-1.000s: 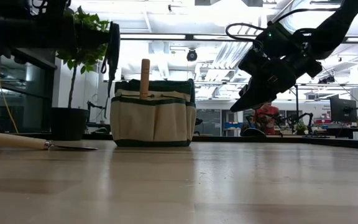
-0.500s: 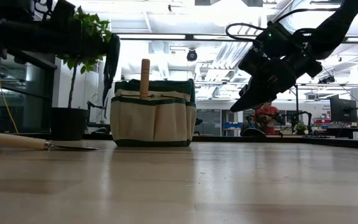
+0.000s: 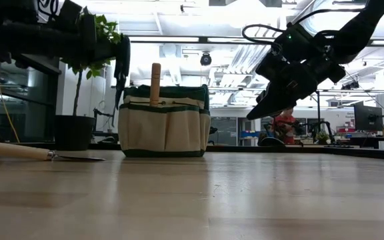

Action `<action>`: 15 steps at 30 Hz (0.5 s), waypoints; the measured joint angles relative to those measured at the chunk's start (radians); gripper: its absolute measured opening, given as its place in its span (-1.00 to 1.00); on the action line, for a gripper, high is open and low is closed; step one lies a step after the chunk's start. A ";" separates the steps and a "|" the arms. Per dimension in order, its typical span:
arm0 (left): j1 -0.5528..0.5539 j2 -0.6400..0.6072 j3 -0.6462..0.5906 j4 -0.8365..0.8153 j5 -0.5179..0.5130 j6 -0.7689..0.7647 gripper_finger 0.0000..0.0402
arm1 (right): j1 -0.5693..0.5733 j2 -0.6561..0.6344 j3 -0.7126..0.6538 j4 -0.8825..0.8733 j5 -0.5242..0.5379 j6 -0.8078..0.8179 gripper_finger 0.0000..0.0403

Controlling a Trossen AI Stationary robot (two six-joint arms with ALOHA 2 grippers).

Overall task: Pick & Place Garden tools in Gardening bag
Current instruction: Put the shear scissor into the gardening bag

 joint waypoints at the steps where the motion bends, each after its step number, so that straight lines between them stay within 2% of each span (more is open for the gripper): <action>1: 0.000 0.001 0.000 -0.002 -0.013 -0.010 -0.83 | 0.000 0.000 0.000 0.000 0.000 0.000 -0.98; 15: 0.000 0.001 0.001 0.033 -0.035 -0.060 -0.83 | 0.000 0.000 0.000 0.004 0.000 -0.001 -0.98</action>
